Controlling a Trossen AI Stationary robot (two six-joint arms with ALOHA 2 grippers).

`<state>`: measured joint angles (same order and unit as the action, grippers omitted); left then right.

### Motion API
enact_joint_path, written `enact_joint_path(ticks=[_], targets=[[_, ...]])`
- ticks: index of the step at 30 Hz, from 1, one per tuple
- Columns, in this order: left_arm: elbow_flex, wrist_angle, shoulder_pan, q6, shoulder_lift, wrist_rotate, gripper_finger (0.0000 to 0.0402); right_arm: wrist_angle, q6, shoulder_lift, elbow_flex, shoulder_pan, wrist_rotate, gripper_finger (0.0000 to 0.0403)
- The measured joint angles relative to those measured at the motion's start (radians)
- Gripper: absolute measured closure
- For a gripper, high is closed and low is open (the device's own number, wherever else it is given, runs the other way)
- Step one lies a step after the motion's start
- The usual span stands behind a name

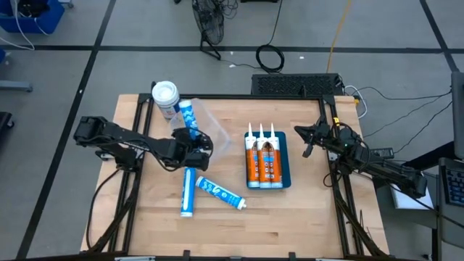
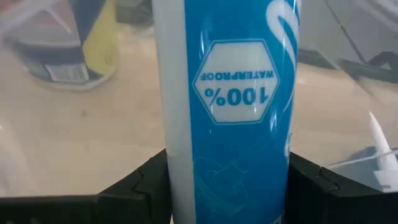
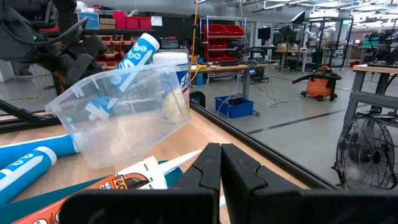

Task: Pick & place silicon tubes, Sealant and Lysol wipes
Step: Put the left blue sealant into the transparent bin

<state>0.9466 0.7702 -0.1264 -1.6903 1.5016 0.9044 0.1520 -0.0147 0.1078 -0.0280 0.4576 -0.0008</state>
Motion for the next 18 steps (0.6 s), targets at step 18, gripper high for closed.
enact_joint_path(ticks=[18], targets=[[0.077, -0.021, 0.005, 0.231, -0.005, -0.087, 0.0147, 0.000, 0.000, 0.000, 0.001, 0.000, 0.000, 0.0403]])
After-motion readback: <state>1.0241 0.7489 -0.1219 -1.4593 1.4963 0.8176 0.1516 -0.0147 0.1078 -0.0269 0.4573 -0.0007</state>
